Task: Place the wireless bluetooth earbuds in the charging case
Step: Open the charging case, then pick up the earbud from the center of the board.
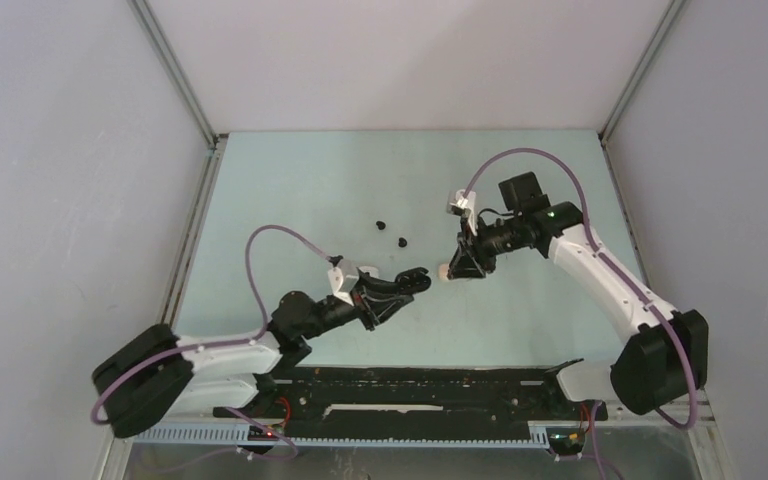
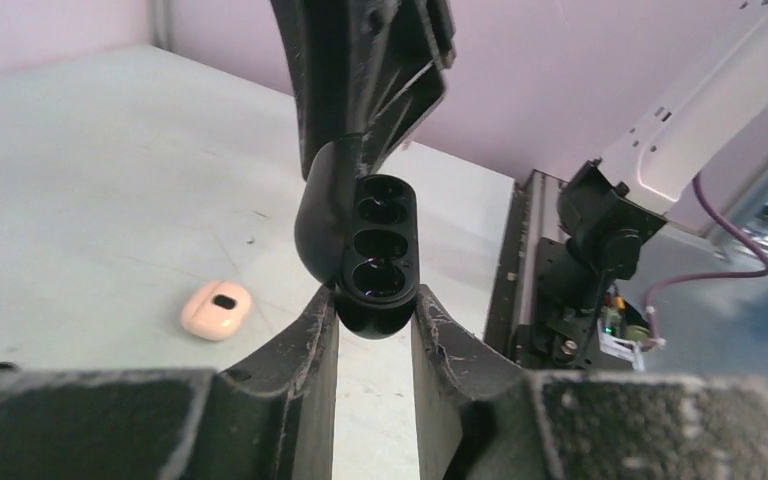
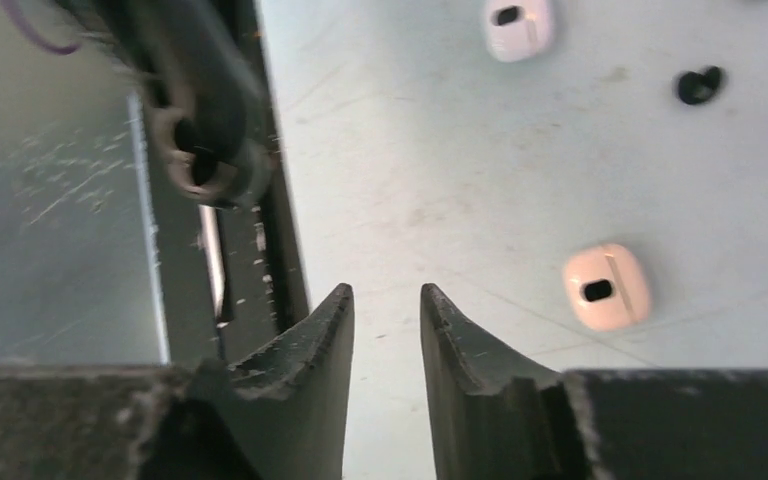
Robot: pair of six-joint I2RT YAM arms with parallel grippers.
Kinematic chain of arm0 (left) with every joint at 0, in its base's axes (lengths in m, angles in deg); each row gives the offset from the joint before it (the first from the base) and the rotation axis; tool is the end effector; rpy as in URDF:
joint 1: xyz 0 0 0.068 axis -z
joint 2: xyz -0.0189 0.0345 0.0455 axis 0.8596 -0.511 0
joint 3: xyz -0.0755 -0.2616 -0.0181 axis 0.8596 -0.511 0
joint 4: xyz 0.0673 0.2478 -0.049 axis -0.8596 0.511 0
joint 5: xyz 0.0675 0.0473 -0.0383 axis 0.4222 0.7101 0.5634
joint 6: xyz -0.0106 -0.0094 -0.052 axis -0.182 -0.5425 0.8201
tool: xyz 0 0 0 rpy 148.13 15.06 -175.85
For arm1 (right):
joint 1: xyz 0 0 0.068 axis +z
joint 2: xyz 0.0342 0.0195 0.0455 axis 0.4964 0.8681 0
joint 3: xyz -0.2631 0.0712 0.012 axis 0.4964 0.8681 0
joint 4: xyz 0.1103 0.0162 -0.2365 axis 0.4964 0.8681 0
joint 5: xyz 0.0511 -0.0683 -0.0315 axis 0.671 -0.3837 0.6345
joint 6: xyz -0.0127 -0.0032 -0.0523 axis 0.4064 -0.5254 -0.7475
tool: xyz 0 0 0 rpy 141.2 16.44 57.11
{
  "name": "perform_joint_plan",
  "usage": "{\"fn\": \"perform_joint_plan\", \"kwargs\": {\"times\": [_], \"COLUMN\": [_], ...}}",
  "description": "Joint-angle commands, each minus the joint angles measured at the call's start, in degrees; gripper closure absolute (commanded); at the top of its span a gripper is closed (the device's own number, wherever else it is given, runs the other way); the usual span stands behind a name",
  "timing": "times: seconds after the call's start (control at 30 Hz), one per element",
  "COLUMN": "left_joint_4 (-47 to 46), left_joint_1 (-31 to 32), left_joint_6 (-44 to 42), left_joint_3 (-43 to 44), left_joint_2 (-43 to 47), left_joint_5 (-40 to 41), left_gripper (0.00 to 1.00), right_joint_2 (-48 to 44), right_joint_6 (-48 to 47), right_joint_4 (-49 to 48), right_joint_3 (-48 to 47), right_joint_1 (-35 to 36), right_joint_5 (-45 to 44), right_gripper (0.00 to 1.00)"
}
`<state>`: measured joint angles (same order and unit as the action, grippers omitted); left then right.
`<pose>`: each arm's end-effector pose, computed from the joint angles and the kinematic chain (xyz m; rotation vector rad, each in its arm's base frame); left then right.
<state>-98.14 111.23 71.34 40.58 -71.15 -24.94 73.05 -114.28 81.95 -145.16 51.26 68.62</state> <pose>0.1216 -0.1732 0.2112 0.6949 1.3167 -1.2261 0.2253 0.1197 0.2974 -1.3299 1.9336 1.1195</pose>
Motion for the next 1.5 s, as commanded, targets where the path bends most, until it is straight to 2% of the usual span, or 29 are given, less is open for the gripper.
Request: {"fn": "perform_joint_plan", "kwargs": {"times": [0.0, 0.23, 0.33, 0.43, 0.57, 0.8, 1.03, 1.47], "left_joint_4": [12.6, 9.9, 10.0, 9.3, 10.6, 12.4, 11.4, 11.5], "left_joint_1": [-0.2, -0.3, -0.4, -0.8, -0.9, -1.0, -1.0, -1.0], "left_joint_6": [-7.1, -7.1, -6.8, -6.9, -8.1, -8.9, -8.7, -9.0], "left_joint_3": [-4.1, -12.2, -14.9, -16.0, -15.9, -15.3, -14.4, -14.6], "left_joint_2": [8.7, 15.6, 18.6, 20.1, 21.9, 22.9, 20.0, 20.4], "left_joint_5": [8.7, 13.7, 16.3, 17.8, 17.8, 19.7, 18.4, 18.4], "left_gripper": [1.0, 1.0, 1.0, 1.0, 1.0, 1.0, 1.0, 1.0], "right_joint_2": [5.1, 21.0, 31.6, 42.6, 50.5, 53.1, 55.6, 58.1], "right_joint_6": [8.5, 17.8, 20.3, 26.7, 31.5, 32.0, 35.0, 35.8], "right_joint_4": [-13.1, -18.7, -14.9, -12.0, -8.2, -7.2, -7.6, -7.5], "right_joint_3": [-3.6, -15.5, -24.8, -35.5, -44.4, -43.8, -41.7, -42.5], "right_joint_1": [-0.3, 2.0, 4.1, 4.1, 4.6, 6.1, 6.6, 8.0], "right_joint_5": [-10.5, -19.1, -20.5, -21.2, -23.4, -27.1, -24.8, -26.5], "right_gripper": [0.7, 0.78, 0.78, 0.78, 0.78, 0.74, 0.7, 0.71]}}
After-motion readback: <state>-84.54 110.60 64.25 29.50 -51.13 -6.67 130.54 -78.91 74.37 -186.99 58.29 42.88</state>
